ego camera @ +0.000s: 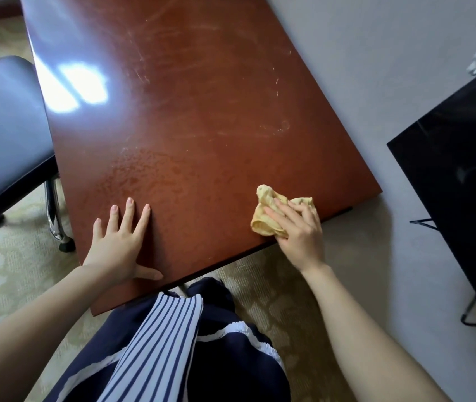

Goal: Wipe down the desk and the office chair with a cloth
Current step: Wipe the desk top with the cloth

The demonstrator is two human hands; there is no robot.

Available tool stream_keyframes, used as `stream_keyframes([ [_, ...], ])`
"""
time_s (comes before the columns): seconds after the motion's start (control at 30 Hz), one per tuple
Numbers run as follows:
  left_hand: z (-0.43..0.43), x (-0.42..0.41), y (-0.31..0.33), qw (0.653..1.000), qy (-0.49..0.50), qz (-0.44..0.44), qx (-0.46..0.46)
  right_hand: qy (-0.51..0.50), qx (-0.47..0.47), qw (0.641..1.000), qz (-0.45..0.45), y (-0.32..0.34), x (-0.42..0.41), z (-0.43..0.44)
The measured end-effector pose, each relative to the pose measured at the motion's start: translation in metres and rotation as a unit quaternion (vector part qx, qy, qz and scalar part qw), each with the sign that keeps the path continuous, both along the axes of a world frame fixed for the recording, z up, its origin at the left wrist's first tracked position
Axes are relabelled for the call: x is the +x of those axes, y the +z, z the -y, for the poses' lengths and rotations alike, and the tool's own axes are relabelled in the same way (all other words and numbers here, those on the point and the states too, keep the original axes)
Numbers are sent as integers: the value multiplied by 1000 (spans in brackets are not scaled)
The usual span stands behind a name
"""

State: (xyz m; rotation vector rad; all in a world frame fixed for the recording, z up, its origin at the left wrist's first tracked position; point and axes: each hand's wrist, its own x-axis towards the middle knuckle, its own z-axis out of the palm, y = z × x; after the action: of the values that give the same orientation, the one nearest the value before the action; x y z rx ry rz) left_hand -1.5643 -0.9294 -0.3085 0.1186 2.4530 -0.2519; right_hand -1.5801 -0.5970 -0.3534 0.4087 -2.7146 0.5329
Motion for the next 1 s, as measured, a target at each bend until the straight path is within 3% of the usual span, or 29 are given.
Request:
stream_keyframes([
  [0.1, 0, 0, -1, 1000, 3, 0, 9, -55, 16, 998, -2, 0, -7, -38],
  [0.23, 0, 0, -2, 1000, 11, -8, 26, -169, -18, 982, 79, 5, -34, -74],
  [0.4, 0, -1, -4, 999, 15, -15, 32, -383, -135, 908, 98, 16, -78, -66],
  [0.5, -3, 0, -5, 999, 14, -21, 31, -456, -108, 867, 170, 19, -93, -43],
  [0.63, -4, 3, -7, 998, 29, -22, 60, -422, -50, 869, 253, 15, -88, -5],
  [0.87, 13, -4, -2, 992, -1, -52, 113, -285, 1, 929, 238, 12, -47, 98],
  [1.0, 37, -7, 4, 978, -14, -63, 197, -202, 10, 948, 246, 13, -13, 161],
])
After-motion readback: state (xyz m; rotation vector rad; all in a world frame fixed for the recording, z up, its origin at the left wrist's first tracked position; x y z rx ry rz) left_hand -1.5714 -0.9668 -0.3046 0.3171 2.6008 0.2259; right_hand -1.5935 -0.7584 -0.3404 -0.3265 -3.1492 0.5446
